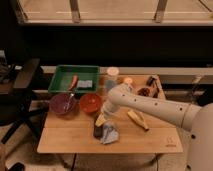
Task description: Place eraser in purple bowl
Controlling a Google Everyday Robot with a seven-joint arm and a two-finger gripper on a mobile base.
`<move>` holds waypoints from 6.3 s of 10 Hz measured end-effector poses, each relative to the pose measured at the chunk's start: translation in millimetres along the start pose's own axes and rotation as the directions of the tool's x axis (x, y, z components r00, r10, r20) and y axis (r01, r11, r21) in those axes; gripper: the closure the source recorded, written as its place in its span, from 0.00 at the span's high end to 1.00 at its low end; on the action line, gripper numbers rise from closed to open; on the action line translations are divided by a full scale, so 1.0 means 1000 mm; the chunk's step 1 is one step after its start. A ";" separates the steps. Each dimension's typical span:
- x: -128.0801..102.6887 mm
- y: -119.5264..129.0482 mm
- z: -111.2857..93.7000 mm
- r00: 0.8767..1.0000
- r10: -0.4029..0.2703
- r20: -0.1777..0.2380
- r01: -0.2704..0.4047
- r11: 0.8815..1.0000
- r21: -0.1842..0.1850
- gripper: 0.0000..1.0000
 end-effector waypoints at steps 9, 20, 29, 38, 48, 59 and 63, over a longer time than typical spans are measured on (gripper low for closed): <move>0.011 0.013 -0.001 1.000 -0.026 0.009 0.027 0.998 -0.051 0.00; -0.069 0.115 -0.180 0.862 -0.273 0.428 0.390 0.895 -0.214 0.00; -0.102 0.133 -0.138 0.792 -0.422 0.441 0.508 0.857 -0.091 0.60; -0.045 0.027 -0.055 0.761 -0.544 0.352 0.552 0.829 0.089 0.80; 0.018 0.006 -0.034 0.826 -0.503 0.254 0.491 0.864 0.113 0.80; -0.001 0.016 0.023 0.804 -0.492 0.334 0.511 0.859 0.033 0.70; 0.007 0.020 0.020 0.810 -0.491 0.320 0.511 0.859 0.025 0.28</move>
